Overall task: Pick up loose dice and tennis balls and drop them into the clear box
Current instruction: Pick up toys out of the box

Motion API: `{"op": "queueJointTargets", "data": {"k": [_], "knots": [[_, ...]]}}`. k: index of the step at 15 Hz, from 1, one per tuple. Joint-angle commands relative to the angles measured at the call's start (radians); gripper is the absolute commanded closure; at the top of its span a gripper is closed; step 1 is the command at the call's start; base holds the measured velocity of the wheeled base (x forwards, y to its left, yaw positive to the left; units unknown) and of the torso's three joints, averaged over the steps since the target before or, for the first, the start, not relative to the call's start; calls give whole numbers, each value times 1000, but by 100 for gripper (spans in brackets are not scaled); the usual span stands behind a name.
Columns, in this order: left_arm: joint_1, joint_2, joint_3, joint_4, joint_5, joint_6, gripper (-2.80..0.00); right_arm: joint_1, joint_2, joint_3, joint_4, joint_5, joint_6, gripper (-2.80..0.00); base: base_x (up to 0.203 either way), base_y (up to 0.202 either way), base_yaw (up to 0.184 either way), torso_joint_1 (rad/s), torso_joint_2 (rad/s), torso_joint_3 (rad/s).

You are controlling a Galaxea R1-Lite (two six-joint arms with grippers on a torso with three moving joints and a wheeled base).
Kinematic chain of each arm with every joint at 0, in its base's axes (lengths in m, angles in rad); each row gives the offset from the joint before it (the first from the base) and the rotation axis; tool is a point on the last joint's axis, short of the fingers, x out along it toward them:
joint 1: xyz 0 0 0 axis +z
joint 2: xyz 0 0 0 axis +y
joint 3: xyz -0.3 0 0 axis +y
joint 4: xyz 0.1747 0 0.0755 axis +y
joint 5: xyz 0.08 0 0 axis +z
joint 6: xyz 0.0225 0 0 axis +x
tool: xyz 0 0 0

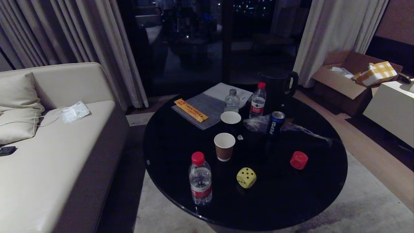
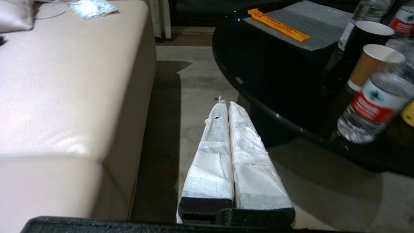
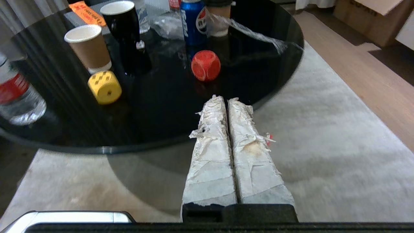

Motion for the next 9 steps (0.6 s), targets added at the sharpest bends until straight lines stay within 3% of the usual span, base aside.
{"op": "queueJointTargets", "data": {"k": [1, 3, 9], "knots": [[0, 2, 2, 0, 0, 1, 0, 0, 1, 11, 0, 0, 0, 0, 181, 0, -2, 2, -2, 8], [0, 2, 2, 2, 0, -2, 0, 1, 1, 11, 0, 0, 0, 0, 130, 0, 2, 2, 5, 0], [0, 2, 2, 2, 1, -3, 0, 0, 1, 11, 0, 0, 0, 0, 0, 0, 0, 0, 0, 0]]}}
